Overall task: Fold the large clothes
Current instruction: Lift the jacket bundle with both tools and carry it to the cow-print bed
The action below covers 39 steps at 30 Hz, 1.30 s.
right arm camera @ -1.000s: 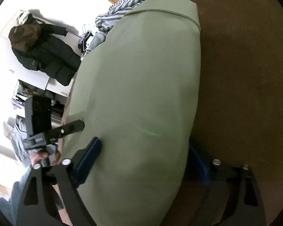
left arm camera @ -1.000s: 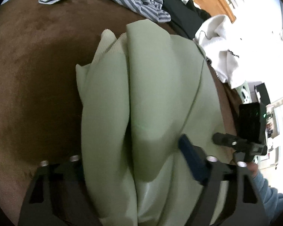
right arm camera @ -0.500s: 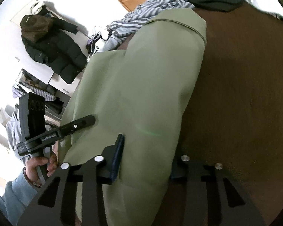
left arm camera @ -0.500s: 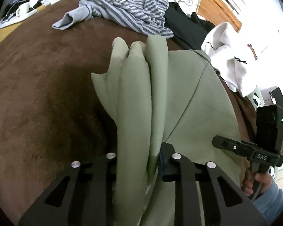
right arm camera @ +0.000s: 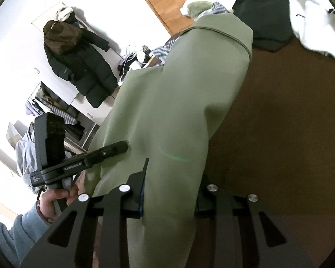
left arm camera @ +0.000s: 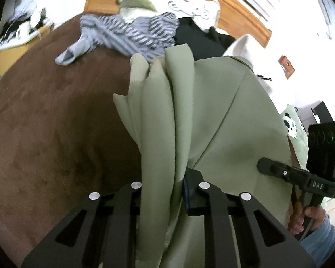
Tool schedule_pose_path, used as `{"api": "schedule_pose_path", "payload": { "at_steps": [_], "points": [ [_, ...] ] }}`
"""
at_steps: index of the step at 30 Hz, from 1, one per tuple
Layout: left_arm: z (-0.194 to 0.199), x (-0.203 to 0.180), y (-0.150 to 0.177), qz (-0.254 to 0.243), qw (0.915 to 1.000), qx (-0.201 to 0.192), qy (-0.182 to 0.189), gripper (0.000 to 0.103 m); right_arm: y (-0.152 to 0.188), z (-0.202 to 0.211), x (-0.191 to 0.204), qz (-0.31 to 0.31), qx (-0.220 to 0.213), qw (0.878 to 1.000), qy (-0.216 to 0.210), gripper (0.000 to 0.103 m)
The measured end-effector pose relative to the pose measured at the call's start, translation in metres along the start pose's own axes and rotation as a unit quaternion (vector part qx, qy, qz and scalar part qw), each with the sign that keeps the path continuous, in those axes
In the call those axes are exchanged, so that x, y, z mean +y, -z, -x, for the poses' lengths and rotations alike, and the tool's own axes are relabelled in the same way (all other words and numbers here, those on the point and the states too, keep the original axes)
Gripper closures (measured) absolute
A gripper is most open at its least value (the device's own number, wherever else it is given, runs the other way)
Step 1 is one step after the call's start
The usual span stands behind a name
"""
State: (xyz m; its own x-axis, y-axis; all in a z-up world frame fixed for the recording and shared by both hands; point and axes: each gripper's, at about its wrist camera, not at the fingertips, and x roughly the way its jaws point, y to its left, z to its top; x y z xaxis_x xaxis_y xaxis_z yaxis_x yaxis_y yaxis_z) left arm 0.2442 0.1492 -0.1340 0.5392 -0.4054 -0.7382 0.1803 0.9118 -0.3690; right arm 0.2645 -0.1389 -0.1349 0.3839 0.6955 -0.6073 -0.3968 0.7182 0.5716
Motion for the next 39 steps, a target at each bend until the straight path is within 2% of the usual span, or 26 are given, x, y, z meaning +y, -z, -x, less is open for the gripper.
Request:
{"api": "schedule_pose_path", "payload": {
  "at_steps": [5, 13, 18, 24, 27, 31, 39],
  "points": [
    [0.02, -0.026, 0.0, -0.004, 1.0, -0.004, 0.007, 0.085, 0.006, 0.034, 0.004, -0.011, -0.009, 1.0, 0.005, 0.073],
    [0.031, -0.068, 0.029, -0.02, 0.9995, 0.011, 0.023, 0.086, 0.042, 0.087, 0.008, -0.02, -0.015, 0.999, 0.024, 0.074],
    [0.035, -0.107, 0.035, -0.055, 0.9976, 0.021, 0.036, 0.086, 0.054, 0.122, 0.004, -0.03, -0.025, 0.999, 0.037, 0.074],
    [0.032, -0.15, 0.027, -0.094, 0.9934, 0.028, 0.059, 0.086, 0.062, 0.169, -0.007, -0.046, -0.049, 0.996, 0.06, 0.074],
    [0.031, -0.18, 0.022, -0.119, 0.9891, 0.024, 0.084, 0.086, 0.074, 0.201, -0.018, -0.066, -0.078, 0.993, 0.058, 0.074],
    [0.025, -0.228, 0.016, -0.153, 0.982, 0.027, 0.108, 0.086, 0.088, 0.253, -0.034, -0.083, -0.118, 0.986, 0.078, 0.074],
    [-0.007, -0.366, 0.004, -0.235, 0.9604, 0.036, 0.146, 0.086, 0.117, 0.368, -0.095, -0.136, -0.198, 0.963, 0.12, 0.074]
  ]
}}
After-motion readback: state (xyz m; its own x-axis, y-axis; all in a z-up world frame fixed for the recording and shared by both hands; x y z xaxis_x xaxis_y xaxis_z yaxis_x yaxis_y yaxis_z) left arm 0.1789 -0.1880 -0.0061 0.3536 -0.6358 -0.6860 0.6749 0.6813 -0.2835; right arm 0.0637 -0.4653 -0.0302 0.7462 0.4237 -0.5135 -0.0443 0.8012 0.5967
